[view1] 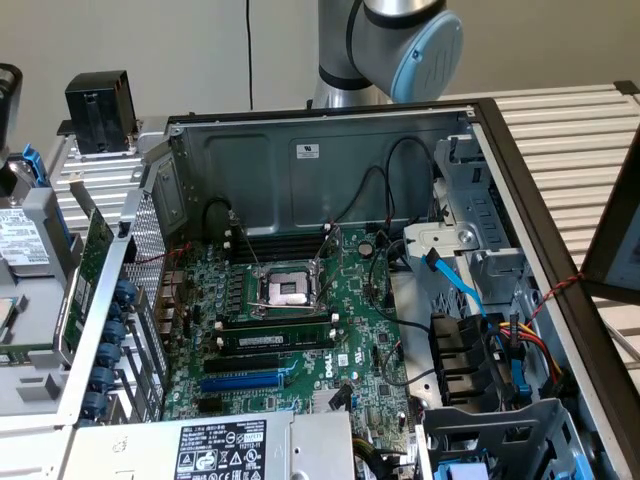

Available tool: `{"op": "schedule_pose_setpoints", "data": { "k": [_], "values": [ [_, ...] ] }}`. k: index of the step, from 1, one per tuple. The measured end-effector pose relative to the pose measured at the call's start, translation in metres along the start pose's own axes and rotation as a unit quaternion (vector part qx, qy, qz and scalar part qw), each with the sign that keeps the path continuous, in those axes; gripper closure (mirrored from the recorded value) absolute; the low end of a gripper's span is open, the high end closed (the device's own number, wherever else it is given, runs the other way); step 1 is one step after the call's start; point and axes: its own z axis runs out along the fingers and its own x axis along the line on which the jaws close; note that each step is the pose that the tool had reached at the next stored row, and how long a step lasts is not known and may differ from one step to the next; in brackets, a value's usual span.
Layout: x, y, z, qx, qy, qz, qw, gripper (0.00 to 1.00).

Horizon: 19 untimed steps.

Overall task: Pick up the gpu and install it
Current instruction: 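Pick up the gpu and move the gpu toward the slot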

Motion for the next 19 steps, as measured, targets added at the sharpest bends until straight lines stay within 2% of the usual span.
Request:
{"op": "schedule_pose_setpoints", "data": {
  "k": [11,12,13,14,16,17,19],
  "values": [
    [0.0009,-0.0001,0.0004,0.0000,-0.0001,0.000,1.0000,0.89],
    [0.0014,-0.0001,0.0007,0.0000,-0.0001,0.000,1.0000,0.89],
    [0.0024,-0.0002,0.0009,0.0001,-0.0007,0.000,1.0000,0.82],
    [0.0031,-0.0003,0.0013,0.0000,-0.0019,0.000,1.0000,0.82],
    [0.0048,-0.0006,0.0028,-0.0004,-0.0071,-0.001,1.0000,0.70],
    [0.0059,-0.0007,0.0035,-0.0006,-0.0100,-0.001,0.9999,0.70],
    [0.0088,-0.0011,0.0056,-0.0010,-0.0142,-0.001,0.9999,0.57]
  ]
}}
